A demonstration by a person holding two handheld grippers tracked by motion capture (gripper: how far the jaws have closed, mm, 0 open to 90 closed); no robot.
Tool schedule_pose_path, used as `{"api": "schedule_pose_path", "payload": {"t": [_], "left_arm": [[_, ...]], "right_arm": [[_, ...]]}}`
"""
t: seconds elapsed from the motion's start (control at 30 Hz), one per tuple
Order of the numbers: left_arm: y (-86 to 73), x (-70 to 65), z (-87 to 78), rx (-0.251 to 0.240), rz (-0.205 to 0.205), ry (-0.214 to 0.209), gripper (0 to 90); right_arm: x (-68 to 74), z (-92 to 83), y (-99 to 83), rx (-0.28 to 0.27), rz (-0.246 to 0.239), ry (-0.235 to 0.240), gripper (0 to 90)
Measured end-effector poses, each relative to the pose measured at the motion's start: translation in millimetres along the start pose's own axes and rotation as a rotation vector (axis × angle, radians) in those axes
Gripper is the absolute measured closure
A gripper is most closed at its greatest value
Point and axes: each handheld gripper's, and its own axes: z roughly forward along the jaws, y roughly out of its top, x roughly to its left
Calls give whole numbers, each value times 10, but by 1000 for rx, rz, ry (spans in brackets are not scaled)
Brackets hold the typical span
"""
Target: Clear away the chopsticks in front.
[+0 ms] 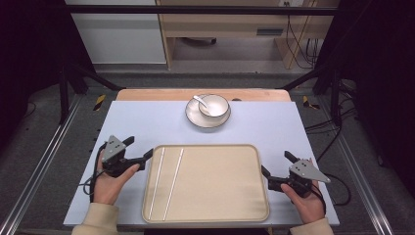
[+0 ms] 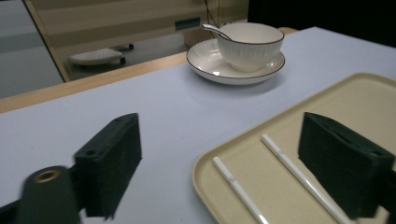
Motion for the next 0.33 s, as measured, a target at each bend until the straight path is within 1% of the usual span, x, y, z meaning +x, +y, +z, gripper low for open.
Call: {"api": "schedule_pose_path", "payload": {"t": [0.03,0.07,0.1,0.13,0.2,0.27,0.33], "left_arm": [[-15,30,-33,-15,-3,-3,105],[-27,73,-88,-31,3,-8,102],[-30,90,-124,-42,-4,-18,84],[-40,110,-187,-75,-9,-33,73],[-67,127,-257,-98,-1,-32,65],[-89,126,-290,-112,2,-43,60],[-94,104,-307,-106,18,-42,55]], "right_arm": [[-12,0,1,-3,3,-9,41],[-26,1,3,-8,4,-13,41],[-45,-4,8,-17,15,-19,42],[-57,-10,10,-23,19,-21,42],[-82,-30,15,-36,21,-26,42],[-105,-77,18,-50,22,-30,42],[-123,-113,15,-61,18,-31,43]]}}
